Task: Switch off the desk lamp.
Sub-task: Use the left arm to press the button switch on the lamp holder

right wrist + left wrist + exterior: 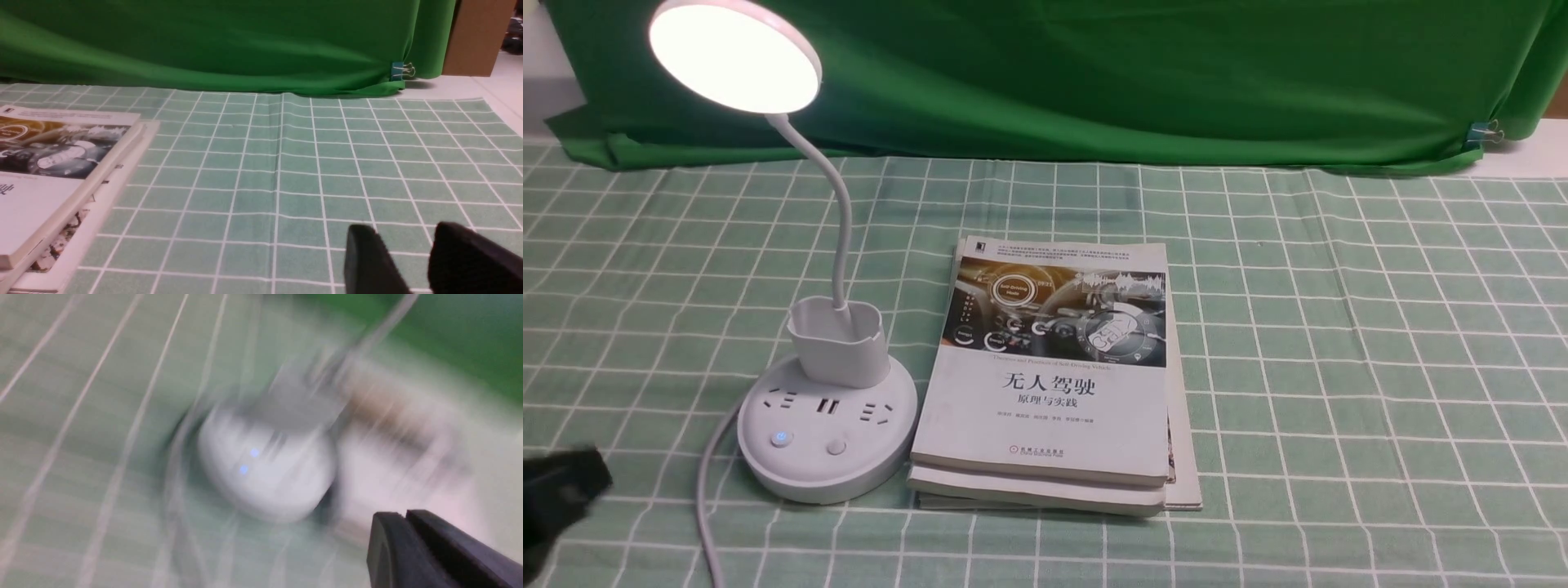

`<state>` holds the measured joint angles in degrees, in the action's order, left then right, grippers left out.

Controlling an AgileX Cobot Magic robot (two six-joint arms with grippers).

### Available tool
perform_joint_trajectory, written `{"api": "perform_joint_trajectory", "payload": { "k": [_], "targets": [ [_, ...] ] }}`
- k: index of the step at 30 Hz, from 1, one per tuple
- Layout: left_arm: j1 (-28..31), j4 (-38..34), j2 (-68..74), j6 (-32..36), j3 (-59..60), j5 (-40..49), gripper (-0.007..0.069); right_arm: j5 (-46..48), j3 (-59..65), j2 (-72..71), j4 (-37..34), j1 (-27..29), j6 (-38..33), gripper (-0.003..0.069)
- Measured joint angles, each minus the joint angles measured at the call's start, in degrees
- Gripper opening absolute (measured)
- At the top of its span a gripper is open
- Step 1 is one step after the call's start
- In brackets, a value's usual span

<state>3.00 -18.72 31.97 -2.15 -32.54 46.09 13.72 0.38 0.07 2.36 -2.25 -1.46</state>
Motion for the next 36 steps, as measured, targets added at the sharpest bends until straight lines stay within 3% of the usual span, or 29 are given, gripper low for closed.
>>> {"api": "perform_joint_trajectory", "payload": {
  "k": [3, 9, 17, 21, 36],
  "targets": [
    [0.0, 5.7, 12.2, 2.2, -6.2, 7.2, 0.0022, 0.0, 0.0, 0.0, 0.0, 0.0, 0.0, 0.0242],
    [-1.9, 8.1, 30.1, 7.5, -12.7, 8.2, 0.0022, 0.0, 0.0, 0.0, 0.0, 0.0, 0.0, 0.0242],
    [-17.0, 11.7, 46.5, 6.3, -21.2, 7.5, 0.0022, 0.0, 0.0, 0.0, 0.0, 0.0, 0.0, 0.0242],
    [-21.1, 11.8, 54.2, 6.3, -26.7, 8.2, 0.0022, 0.0, 0.0, 0.0, 0.0, 0.0, 0.0, 0.0242],
    [-19.3, 13.4, 66.0, 6.7, -33.7, 8.1, 0.0022, 0.0, 0.0, 0.0, 0.0, 0.0, 0.0, 0.0242]
  ]
}}
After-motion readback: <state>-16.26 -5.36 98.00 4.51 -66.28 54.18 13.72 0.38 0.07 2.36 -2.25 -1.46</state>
